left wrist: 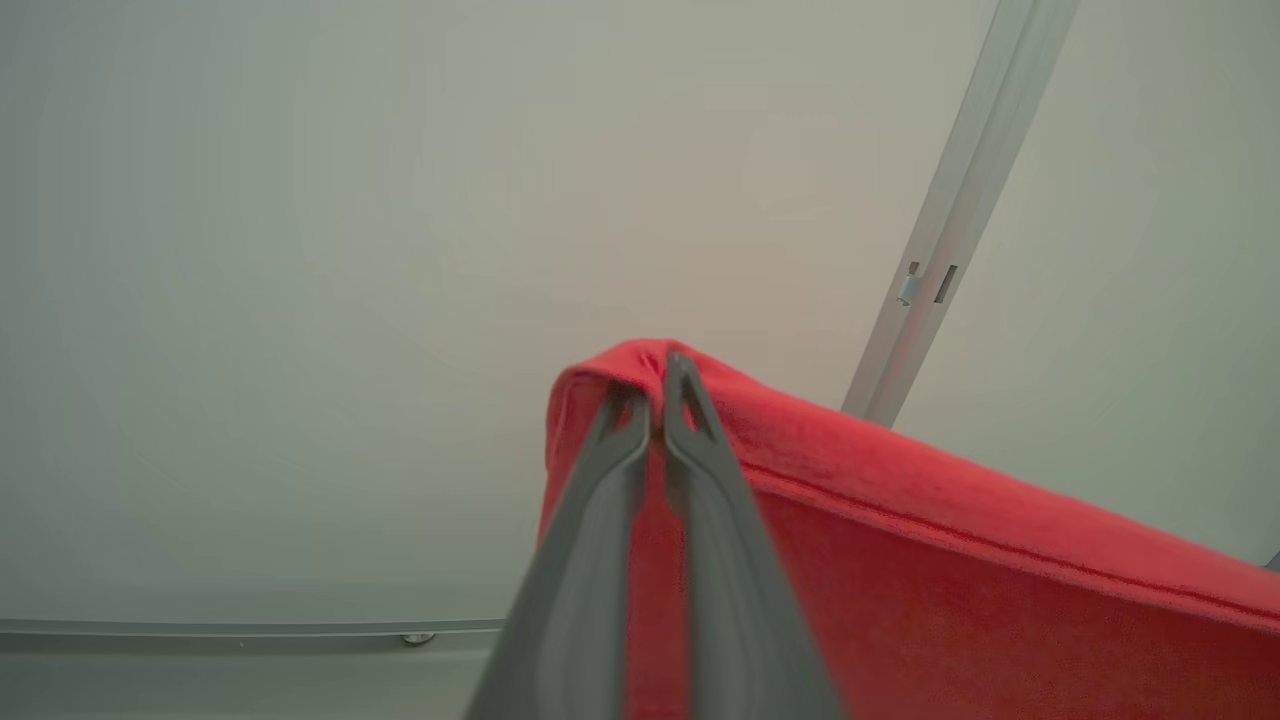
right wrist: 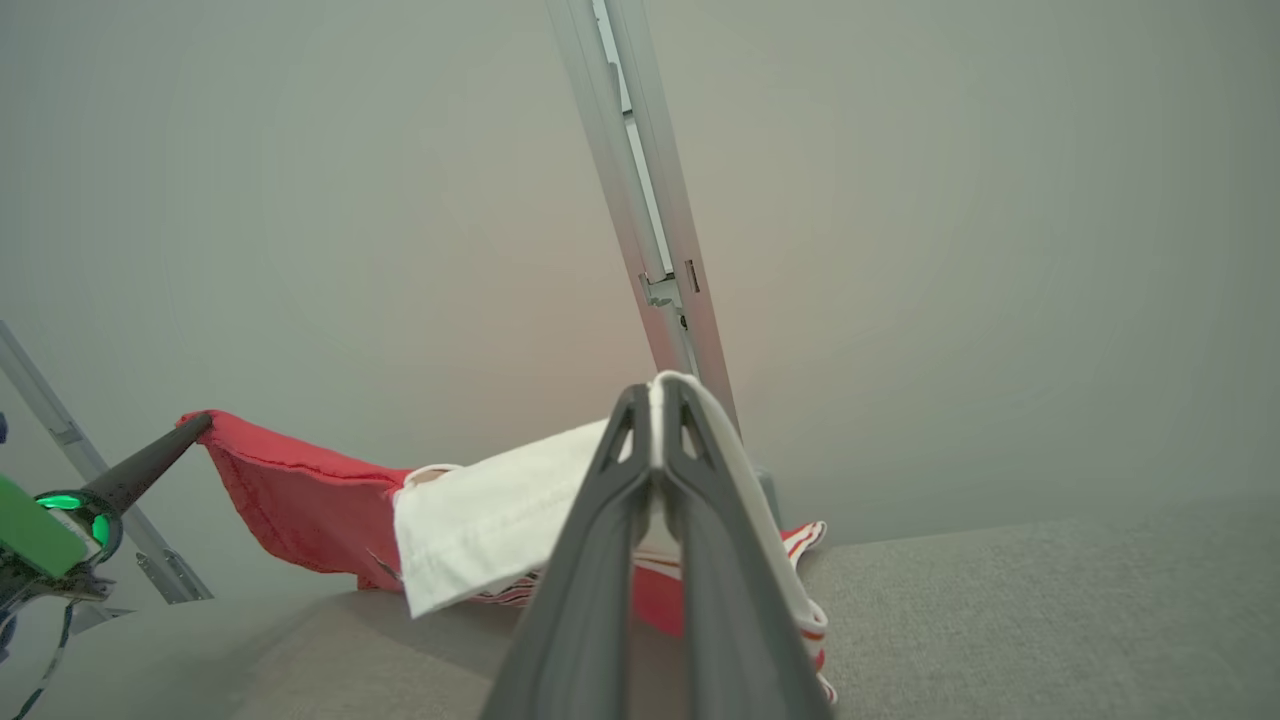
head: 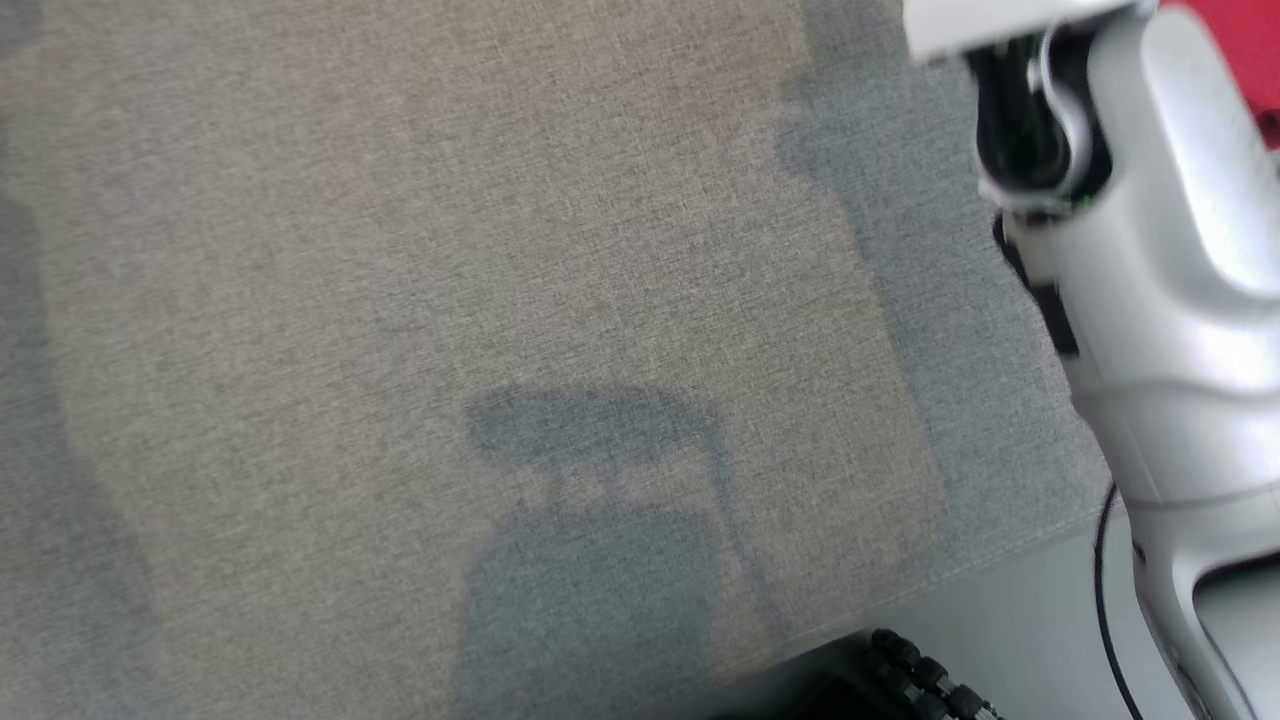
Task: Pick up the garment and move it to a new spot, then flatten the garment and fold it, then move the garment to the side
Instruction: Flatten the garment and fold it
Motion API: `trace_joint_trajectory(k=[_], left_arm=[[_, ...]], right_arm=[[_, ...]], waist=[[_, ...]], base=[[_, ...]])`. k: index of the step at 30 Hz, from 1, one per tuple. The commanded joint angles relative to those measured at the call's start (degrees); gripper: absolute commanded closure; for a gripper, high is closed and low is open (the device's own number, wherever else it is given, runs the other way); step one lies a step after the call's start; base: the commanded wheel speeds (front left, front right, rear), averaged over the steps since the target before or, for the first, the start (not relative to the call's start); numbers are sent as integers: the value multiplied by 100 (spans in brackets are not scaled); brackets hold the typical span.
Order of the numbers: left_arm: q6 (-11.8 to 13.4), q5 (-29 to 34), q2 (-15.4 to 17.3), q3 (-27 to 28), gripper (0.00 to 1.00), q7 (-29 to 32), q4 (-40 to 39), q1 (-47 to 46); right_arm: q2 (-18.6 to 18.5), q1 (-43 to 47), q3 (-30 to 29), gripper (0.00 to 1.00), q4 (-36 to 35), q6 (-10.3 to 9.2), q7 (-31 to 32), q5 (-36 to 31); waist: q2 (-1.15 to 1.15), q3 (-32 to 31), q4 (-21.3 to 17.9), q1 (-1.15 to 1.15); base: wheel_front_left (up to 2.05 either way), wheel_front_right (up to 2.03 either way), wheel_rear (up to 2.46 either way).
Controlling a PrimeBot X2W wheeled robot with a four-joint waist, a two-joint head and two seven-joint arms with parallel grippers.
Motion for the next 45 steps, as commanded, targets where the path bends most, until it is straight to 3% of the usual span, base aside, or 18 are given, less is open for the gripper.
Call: trace_joint_trajectory(k=[1, 6, 12, 23, 32, 45], left_arm=[[-27, -60, 22, 26, 100, -18, -60, 144], [-144, -397, -101, 253, 100, -60, -700, 1386], [-165, -545, -397, 597, 100, -55, -1970, 3492], [112, -454, -1608, 1387, 100, -57, -3778, 6887], [178, -116, -2042, 1673, 100, -57, -4095, 8039], [164, -231, -2141, 1568, 100, -51, -4034, 8523]], right_arm=[[-74, 154, 34, 100, -58, 0, -16, 55], [-460, 1372, 138, 100, -521, 0, -17, 200], [-514, 3046, -202, 100, -1101, 0, -18, 309], [-249, 5751, -969, 100, -1900, 0, -17, 295], [-108, 6706, -930, 100, -2134, 0, -17, 180], [-51, 7119, -748, 100, -2082, 0, 176, 235]], waist=[[0, -243, 184, 0], [0, -724, 378, 0], [0, -1395, 600, 0], [0, -2438, 839, 0], [0, -2982, 901, 0], [0, -3272, 872, 0]], base=[[0, 0, 0], [0, 0, 0], [0, 0, 0], [0, 0, 0], [0, 0, 0], [0, 0, 0]])
